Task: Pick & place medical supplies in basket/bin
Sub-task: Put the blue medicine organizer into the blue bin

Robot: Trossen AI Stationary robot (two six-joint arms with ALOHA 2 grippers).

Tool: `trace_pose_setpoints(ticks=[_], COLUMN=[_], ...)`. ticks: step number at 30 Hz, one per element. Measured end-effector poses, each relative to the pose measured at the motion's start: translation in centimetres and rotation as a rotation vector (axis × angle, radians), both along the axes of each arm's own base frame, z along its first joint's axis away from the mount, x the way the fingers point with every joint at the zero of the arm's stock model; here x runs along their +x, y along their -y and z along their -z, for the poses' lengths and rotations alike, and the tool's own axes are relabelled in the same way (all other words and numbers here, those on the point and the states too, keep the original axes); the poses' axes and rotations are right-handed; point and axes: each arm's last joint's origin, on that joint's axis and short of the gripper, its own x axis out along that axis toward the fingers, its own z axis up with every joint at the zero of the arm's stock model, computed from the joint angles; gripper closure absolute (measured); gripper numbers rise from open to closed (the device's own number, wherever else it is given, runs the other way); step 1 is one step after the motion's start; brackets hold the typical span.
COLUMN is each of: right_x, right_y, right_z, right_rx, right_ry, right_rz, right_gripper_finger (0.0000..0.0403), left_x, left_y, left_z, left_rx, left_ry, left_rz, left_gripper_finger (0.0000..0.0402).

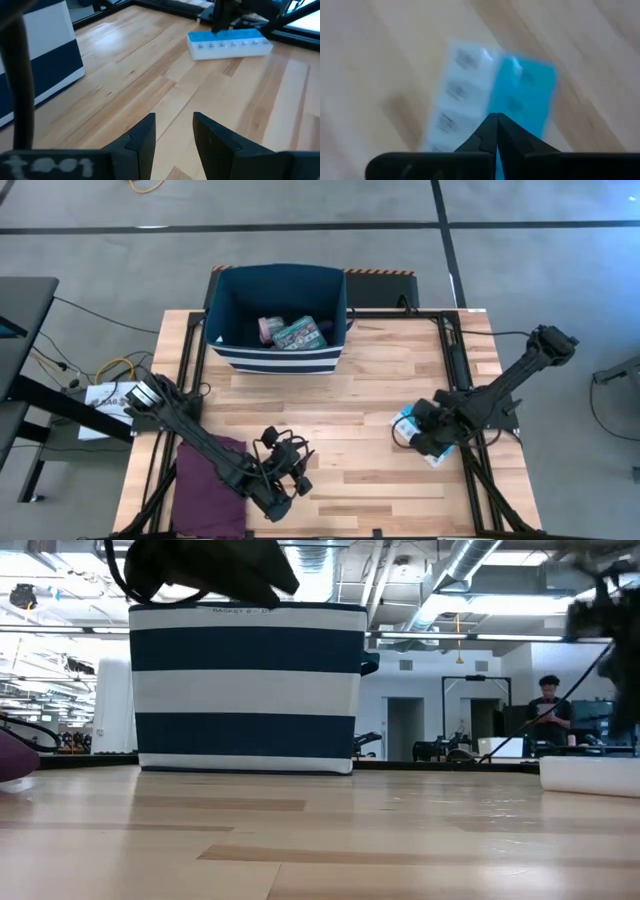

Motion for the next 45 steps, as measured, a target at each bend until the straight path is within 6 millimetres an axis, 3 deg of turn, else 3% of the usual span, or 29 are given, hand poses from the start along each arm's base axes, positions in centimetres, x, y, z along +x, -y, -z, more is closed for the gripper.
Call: trace_pose_setpoints(ticks=[3, 9, 18, 20, 24, 27, 32, 34, 40, 45], right_x=[-0.5, 0.3, 5.8, 7.5, 9.0, 8.8, 6.2, 5.5, 4.2, 5.2], right_y=[0.2, -0.1, -0.2, 0.0, 0.2, -0.5, -1.6, -2.7, -4.7, -5.3], right_z=[1.1, 1.8, 0.9, 1.0, 1.4, 0.7, -1.2, -1.3, 0.8, 2.3], right_rx=[0.029, 0.025, 0.108, 0.093, 0.174, 0.187, 0.058, 0.057, 0.051, 0.012], right_ry=[-0.084, -0.028, 0.335, 0.411, 0.370, 0.251, -0.025, -0.057, -0.133, -0.138], right_rz=[0.027, 0.006, -0.135, -0.160, -0.295, -0.324, -0.244, -0.232, -0.209, -0.198], right_gripper_finger=[0.0401, 0.0402, 0.0403, 0.0403, 0.0403, 0.0403, 0.0403, 0.0403, 0.0403, 0.0403], left_x=[0.3, 1.0, 3.7, 4.5, 6.2, 7.5, 8.4, 8.6, 8.8, 8.7], left_y=[0.0, 0.0, -1.1, -1.5, -2.1, -2.6, -3.2, -3.6, -3.7, -3.5], left_z=[0.5, 0.7, -0.3, -0.7, -1.1, -0.6, 1.1, 1.1, 0.7, 0.7], left_rx=[0.002, 0.010, -0.039, -0.055, -0.053, -0.042, -0.017, -0.027, -0.042, -0.043], left_ry=[-0.001, 0.010, 0.046, 0.069, 0.121, 0.153, 0.136, 0.132, 0.144, 0.148], left_rz=[-0.004, 0.006, 0.117, 0.155, 0.252, 0.299, 0.288, 0.286, 0.285, 0.292], left_gripper_finger=[0.0281, 0.0296, 0.0392, 0.0397, 0.0398, 0.0400, 0.0401, 0.0401, 0.0401, 0.0401])
